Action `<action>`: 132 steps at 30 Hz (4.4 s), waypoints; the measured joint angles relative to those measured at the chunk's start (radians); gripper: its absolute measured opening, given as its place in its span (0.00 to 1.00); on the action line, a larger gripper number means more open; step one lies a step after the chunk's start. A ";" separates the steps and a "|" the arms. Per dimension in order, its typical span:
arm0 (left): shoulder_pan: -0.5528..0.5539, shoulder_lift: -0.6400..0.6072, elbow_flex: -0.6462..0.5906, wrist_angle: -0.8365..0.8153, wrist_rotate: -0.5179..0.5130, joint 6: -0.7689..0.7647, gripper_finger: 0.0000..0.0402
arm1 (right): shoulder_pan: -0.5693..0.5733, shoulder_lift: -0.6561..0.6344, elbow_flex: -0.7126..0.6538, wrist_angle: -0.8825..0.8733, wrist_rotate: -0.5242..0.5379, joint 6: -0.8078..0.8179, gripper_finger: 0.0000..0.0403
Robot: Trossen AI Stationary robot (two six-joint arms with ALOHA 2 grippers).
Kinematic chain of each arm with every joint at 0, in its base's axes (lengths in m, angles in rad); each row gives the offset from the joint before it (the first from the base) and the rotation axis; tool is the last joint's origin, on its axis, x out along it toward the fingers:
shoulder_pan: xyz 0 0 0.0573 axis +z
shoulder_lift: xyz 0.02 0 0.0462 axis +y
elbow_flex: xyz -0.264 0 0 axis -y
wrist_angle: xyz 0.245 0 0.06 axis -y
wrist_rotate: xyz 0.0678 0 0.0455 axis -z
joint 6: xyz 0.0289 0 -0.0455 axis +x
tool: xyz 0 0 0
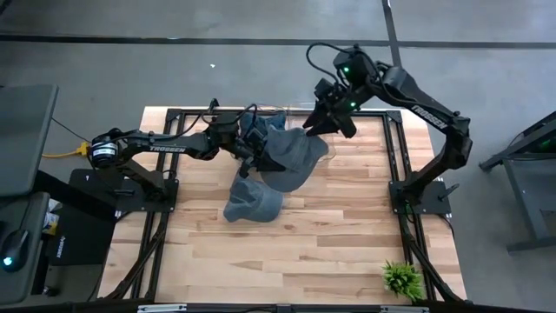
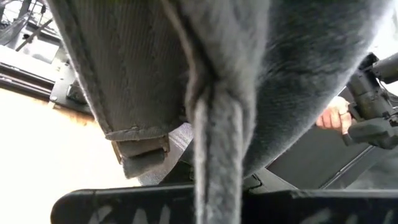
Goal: Pick & Place hat
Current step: Put the right gray cap into the right transparent bin
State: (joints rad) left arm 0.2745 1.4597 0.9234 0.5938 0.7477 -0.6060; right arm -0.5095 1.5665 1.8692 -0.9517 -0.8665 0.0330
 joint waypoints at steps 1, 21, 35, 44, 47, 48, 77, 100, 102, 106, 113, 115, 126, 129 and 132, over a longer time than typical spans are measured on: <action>0.000 0.000 0.000 -0.002 0.004 0.000 0.00 | 0.000 0.000 -0.007 -0.003 0.006 -0.005 0.45; 0.000 0.000 0.000 -0.031 -0.006 0.029 0.00 | 0.094 0.000 -0.053 0.002 0.013 0.011 0.44; 0.000 0.000 0.000 -0.030 -0.022 0.026 0.00 | 0.152 0.000 -0.053 0.036 0.079 -0.007 0.29; 0.000 0.000 0.000 -0.051 -0.033 0.026 0.00 | 0.151 0.000 -0.053 0.036 0.049 -0.051 0.03; 0.000 0.000 0.000 -0.051 -0.033 0.026 0.00 | 0.156 0.000 -0.053 0.034 0.044 -0.055 0.03; 0.000 0.000 0.000 -0.051 -0.032 0.025 0.00 | 0.157 0.000 -0.053 0.034 0.044 -0.058 0.02; 0.106 -0.048 0.000 0.051 0.206 -0.136 0.68 | 0.157 -0.001 -0.053 -0.070 0.059 -0.151 0.02; 0.352 -0.248 -0.002 -0.214 0.361 0.026 0.68 | -0.012 -0.003 -0.053 -0.252 0.135 -0.269 0.02; 0.374 -0.260 -0.001 -0.248 0.361 0.062 0.68 | -0.043 -0.003 -0.053 -0.253 0.146 -0.270 0.02; 0.430 -0.301 -0.003 -0.311 0.378 0.106 0.68 | -0.086 0.004 -0.053 -0.253 0.146 -0.270 0.02; 0.524 -0.351 -0.002 -0.312 0.437 0.129 0.68 | -0.117 0.079 -0.053 -0.256 0.158 -0.269 0.02; 0.537 -0.360 -0.002 -0.315 0.451 0.131 0.68 | -0.123 0.105 -0.050 -0.257 0.158 -0.271 0.02; 0.544 -0.382 -0.002 -0.475 0.539 0.253 0.68 | -0.185 0.186 0.108 -0.293 0.160 -0.304 0.02; 0.544 -0.392 -0.002 -0.495 0.559 0.260 0.68 | -0.198 0.206 0.137 -0.306 0.159 -0.323 0.02; 0.544 -0.410 -0.002 -0.490 0.574 0.261 0.68 | -0.199 0.227 0.146 -0.328 0.163 -0.381 0.02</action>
State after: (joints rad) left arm 0.8181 1.0500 0.9215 0.1036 1.3215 -0.3447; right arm -0.7086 1.7939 2.0151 -1.2793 -0.7036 -0.3485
